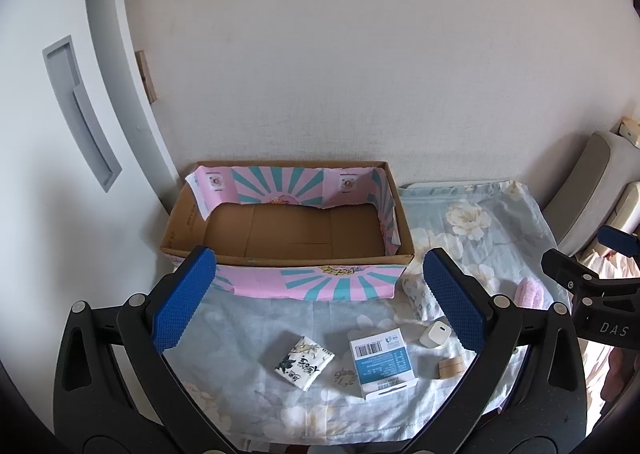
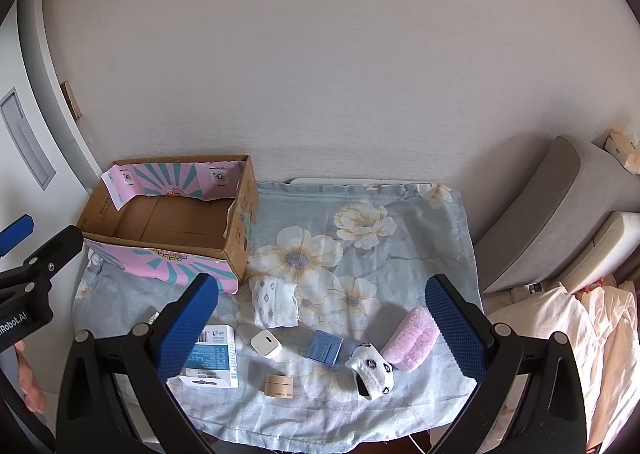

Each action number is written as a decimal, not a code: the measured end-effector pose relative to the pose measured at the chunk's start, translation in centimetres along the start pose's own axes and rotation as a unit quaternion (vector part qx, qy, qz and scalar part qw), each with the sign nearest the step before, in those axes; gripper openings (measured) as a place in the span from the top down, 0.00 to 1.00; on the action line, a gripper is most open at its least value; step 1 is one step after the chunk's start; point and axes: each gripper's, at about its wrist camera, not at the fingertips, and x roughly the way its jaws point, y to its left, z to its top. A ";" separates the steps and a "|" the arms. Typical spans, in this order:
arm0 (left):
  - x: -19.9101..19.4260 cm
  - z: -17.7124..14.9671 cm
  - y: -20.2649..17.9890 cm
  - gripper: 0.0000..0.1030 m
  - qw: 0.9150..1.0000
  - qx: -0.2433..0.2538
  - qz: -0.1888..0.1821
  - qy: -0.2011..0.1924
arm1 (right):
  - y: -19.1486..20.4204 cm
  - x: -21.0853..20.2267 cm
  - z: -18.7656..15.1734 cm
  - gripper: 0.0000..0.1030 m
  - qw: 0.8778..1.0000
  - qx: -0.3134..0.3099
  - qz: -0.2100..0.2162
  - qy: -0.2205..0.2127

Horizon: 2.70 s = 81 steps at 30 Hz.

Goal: Organize objects

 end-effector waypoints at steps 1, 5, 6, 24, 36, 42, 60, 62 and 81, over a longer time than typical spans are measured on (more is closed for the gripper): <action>0.0 0.0 0.0 0.00 1.000 0.000 0.000 0.000 | 0.0 0.0 0.0 0.00 1.000 0.000 0.000 0.000; 0.0 -0.1 -0.2 0.00 1.000 -0.001 -0.001 0.002 | -0.2 0.0 0.0 0.00 1.000 -0.001 0.000 -0.001; 0.1 -0.1 -0.2 0.00 1.000 -0.002 -0.002 0.002 | -0.2 0.0 0.0 0.00 1.000 -0.001 0.000 -0.001; 0.2 -0.2 -0.2 0.00 1.000 0.004 -0.004 0.008 | -0.6 -0.1 0.2 0.00 1.000 -0.001 -0.002 -0.005; -0.2 0.0 0.1 0.00 1.000 -0.008 -0.013 0.001 | -0.7 -0.7 0.3 0.00 1.000 -0.007 -0.004 -0.011; -0.5 0.2 0.0 0.00 1.000 -0.005 -0.005 -0.004 | -0.7 -0.8 0.3 0.00 1.000 -0.008 -0.002 -0.012; -0.3 0.1 -0.2 0.00 1.000 -0.005 -0.005 0.003 | -1.0 -0.9 0.2 0.00 1.000 0.002 -0.005 -0.012; -0.2 0.1 0.1 0.00 1.000 -0.009 -0.007 0.006 | -1.0 -0.9 0.2 0.00 1.000 0.003 -0.005 -0.012; -0.4 -0.3 0.5 0.00 1.000 -0.008 0.000 0.011 | -1.0 -1.2 0.0 0.00 1.000 0.012 0.005 -0.015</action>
